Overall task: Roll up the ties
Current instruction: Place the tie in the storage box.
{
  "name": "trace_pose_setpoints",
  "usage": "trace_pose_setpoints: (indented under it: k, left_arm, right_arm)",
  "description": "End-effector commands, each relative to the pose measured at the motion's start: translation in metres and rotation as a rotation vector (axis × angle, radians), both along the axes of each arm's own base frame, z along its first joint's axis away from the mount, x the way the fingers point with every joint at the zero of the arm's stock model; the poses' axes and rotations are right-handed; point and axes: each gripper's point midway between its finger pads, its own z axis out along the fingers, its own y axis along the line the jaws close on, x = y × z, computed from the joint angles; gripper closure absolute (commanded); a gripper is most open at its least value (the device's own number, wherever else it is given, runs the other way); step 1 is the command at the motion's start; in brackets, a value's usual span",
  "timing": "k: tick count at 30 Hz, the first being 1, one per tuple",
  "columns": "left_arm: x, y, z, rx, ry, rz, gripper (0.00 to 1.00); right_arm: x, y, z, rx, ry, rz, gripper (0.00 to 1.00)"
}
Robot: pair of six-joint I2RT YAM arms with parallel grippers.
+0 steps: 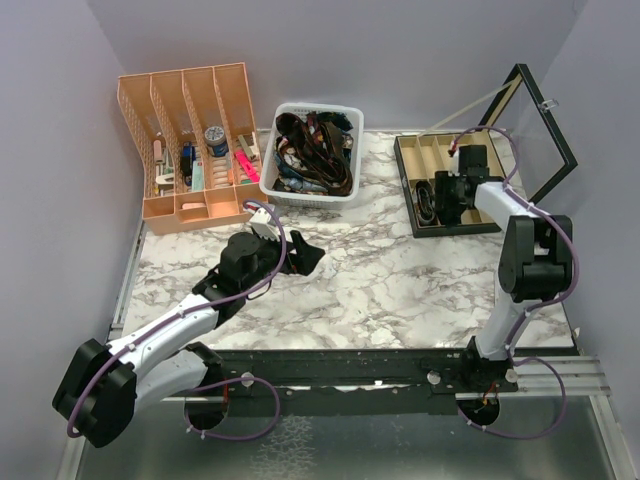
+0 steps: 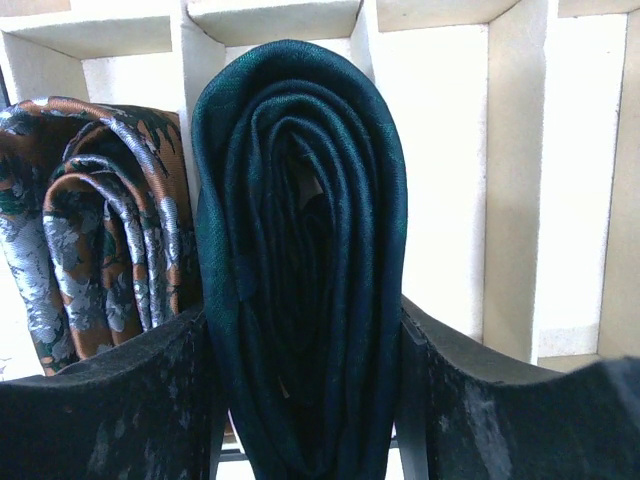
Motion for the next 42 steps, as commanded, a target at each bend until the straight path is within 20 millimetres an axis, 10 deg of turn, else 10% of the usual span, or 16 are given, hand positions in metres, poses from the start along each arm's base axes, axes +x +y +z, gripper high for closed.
trace_pose_setpoints:
  k: [1,6,26,42]
  left_arm:
    - [0.001,-0.004,0.015,-0.035,-0.028,-0.019,0.01]
    - [0.000,-0.003,0.015,-0.038,-0.029,-0.015,0.01]
    - [0.001,-0.003,0.012,-0.034,-0.022,-0.011,0.01]
    - [0.001,-0.003,0.009,-0.030,-0.014,-0.010,0.01]
  right_arm:
    - [0.000,-0.008,0.025,-0.042,-0.026,-0.015,0.37]
    - [0.001,-0.005,0.038,-0.030,-0.057,0.001,0.23]
    - [-0.006,-0.001,0.040,-0.015,-0.045,0.024,0.29]
    - [-0.020,0.002,0.016,-0.001,-0.001,0.036,0.53]
